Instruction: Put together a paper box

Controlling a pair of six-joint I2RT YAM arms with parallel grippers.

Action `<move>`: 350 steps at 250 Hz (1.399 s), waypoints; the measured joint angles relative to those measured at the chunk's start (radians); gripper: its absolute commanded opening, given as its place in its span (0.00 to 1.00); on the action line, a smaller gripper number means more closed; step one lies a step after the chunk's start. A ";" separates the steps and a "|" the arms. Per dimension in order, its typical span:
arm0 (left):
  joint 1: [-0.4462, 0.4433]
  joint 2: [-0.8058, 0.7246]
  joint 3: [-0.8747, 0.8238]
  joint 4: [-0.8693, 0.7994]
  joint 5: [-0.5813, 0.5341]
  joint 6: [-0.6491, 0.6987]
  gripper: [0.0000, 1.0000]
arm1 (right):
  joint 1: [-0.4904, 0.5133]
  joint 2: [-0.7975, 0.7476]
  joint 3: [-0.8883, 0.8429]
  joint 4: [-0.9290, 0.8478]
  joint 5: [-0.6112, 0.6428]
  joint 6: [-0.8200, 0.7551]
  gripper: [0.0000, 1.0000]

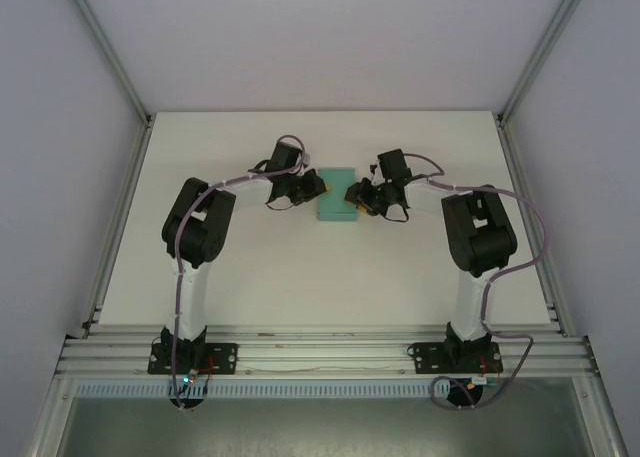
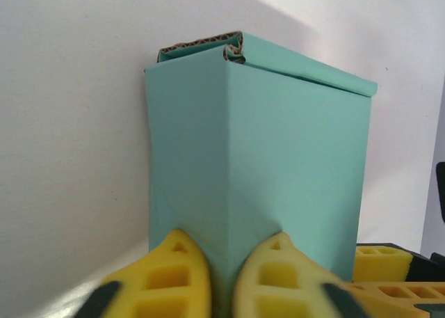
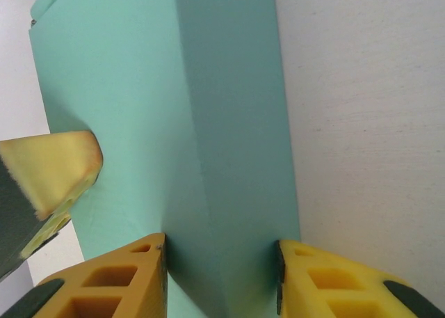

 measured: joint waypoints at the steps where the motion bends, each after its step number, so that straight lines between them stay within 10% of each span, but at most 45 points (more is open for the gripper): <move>1: 0.000 -0.001 0.001 -0.002 0.000 0.003 0.28 | 0.000 0.000 0.000 0.000 0.001 0.000 0.31; 113: -0.063 -0.124 -0.060 -0.287 -0.039 0.161 0.78 | 0.060 -0.018 0.002 -0.029 0.062 -0.024 0.29; 217: -0.086 -0.183 -0.123 -0.340 -0.022 0.174 0.56 | 0.079 -0.018 0.002 -0.029 0.069 -0.024 0.28; 263: -0.072 -0.178 -0.122 -0.339 -0.001 0.152 0.00 | 0.077 -0.018 0.004 -0.025 0.080 -0.025 0.28; 311: -0.051 -0.180 -0.135 -0.295 0.044 0.114 0.01 | 0.063 -0.018 0.004 -0.013 0.108 -0.030 0.27; 350: -0.051 -0.181 -0.137 -0.285 0.047 0.122 0.42 | 0.064 -0.016 0.024 -0.044 0.132 -0.050 0.28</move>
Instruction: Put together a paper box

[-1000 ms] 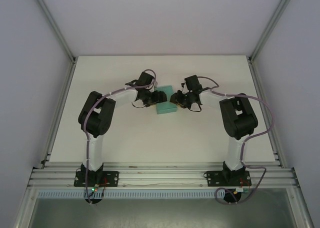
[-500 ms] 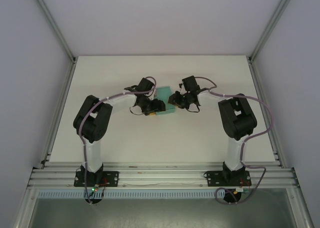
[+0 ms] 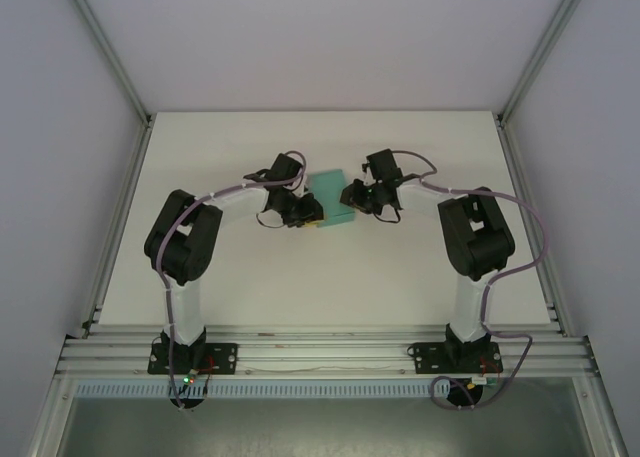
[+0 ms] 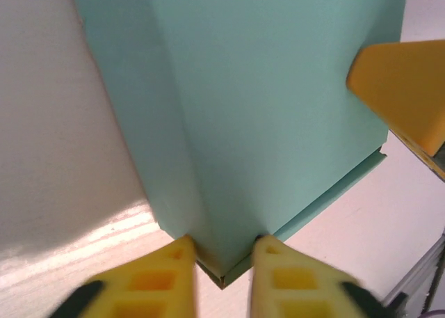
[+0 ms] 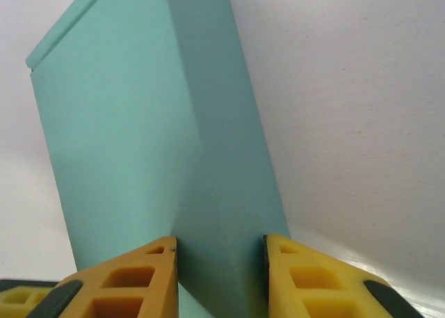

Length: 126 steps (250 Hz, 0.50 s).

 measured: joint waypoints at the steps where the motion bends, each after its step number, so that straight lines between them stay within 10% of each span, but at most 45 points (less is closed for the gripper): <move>1: 0.000 0.000 0.000 0.000 0.000 0.003 0.42 | 0.000 0.000 0.001 -0.002 0.001 -0.001 0.28; 60: 0.039 -0.007 -0.007 -0.007 -0.053 0.021 0.70 | 0.020 0.009 0.050 -0.079 0.047 -0.032 0.28; 126: 0.108 0.037 0.166 -0.046 -0.098 0.054 0.78 | 0.025 0.013 0.070 -0.111 0.066 -0.055 0.28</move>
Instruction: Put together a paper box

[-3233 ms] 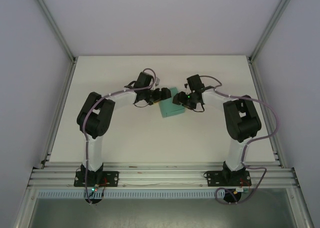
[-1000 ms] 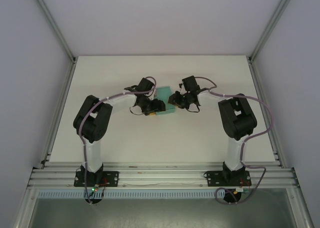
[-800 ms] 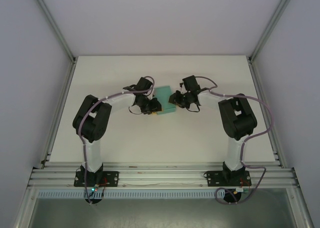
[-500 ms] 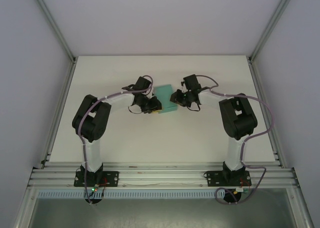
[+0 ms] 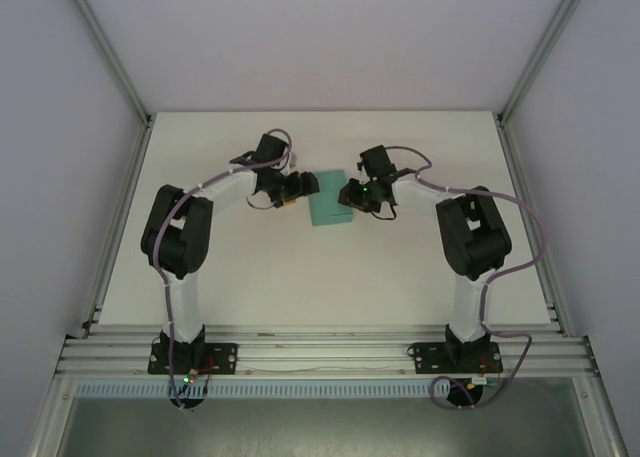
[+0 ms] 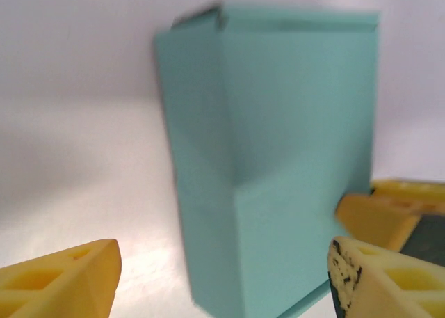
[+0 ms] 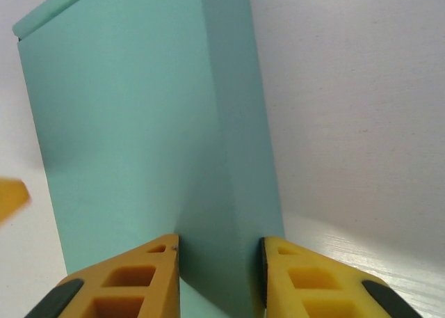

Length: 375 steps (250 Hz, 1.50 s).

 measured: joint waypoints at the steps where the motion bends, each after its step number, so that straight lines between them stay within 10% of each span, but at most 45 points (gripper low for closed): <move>1: 0.000 0.002 0.003 0.000 0.000 0.000 0.78 | 0.000 0.000 0.000 -0.001 0.000 0.000 0.28; 150: 0.009 0.243 0.227 0.023 0.061 0.007 0.42 | 0.001 0.009 0.016 -0.014 0.006 -0.006 0.27; 191: 0.009 0.254 0.220 0.087 0.071 -0.012 0.00 | -0.009 0.011 0.017 -0.012 0.006 -0.004 0.25; 269: 0.013 0.229 0.106 0.292 0.090 -0.082 0.00 | -0.026 0.013 0.011 0.000 -0.010 -0.003 0.27; 306: 0.009 0.211 0.085 0.306 0.080 -0.077 0.42 | -0.033 0.005 0.006 0.006 -0.017 -0.015 0.37; 375: -0.018 0.146 0.082 0.189 0.026 -0.032 0.70 | -0.037 -0.007 0.021 -0.066 -0.011 -0.062 0.62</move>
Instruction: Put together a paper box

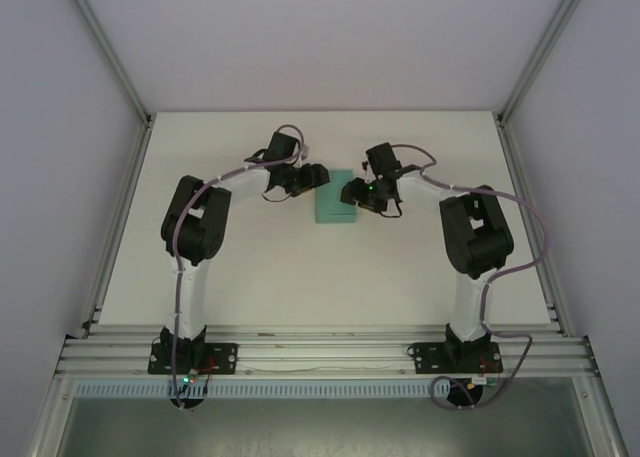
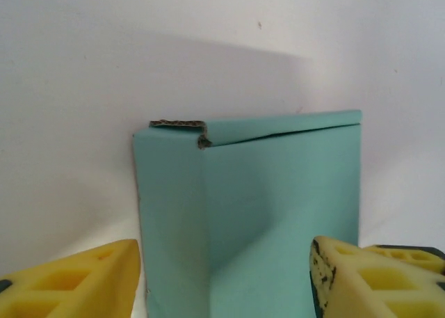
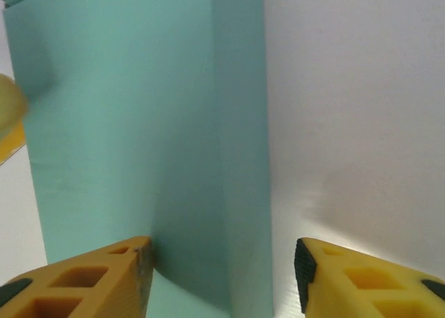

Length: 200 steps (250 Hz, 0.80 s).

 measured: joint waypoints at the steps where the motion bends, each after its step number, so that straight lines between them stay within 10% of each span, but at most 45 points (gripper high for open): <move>1: 0.000 -0.001 0.000 -0.001 0.000 -0.001 0.70 | 0.000 0.000 0.000 -0.002 0.000 0.000 0.62; 35: 0.001 -0.058 0.001 -0.040 -0.026 0.029 0.99 | -0.001 -0.019 0.003 -0.064 0.018 -0.018 0.73; 68: 0.006 -0.135 -0.010 -0.058 -0.055 0.059 1.00 | -0.002 -0.058 0.003 -0.093 0.032 -0.031 1.00; 138: 0.097 -0.479 -0.204 -0.053 -0.247 0.138 1.00 | -0.059 -0.323 -0.046 -0.068 0.121 -0.063 1.00; 200: 0.301 -0.701 -0.619 0.156 -0.626 0.260 1.00 | -0.221 -0.672 -0.527 0.246 0.426 -0.120 1.00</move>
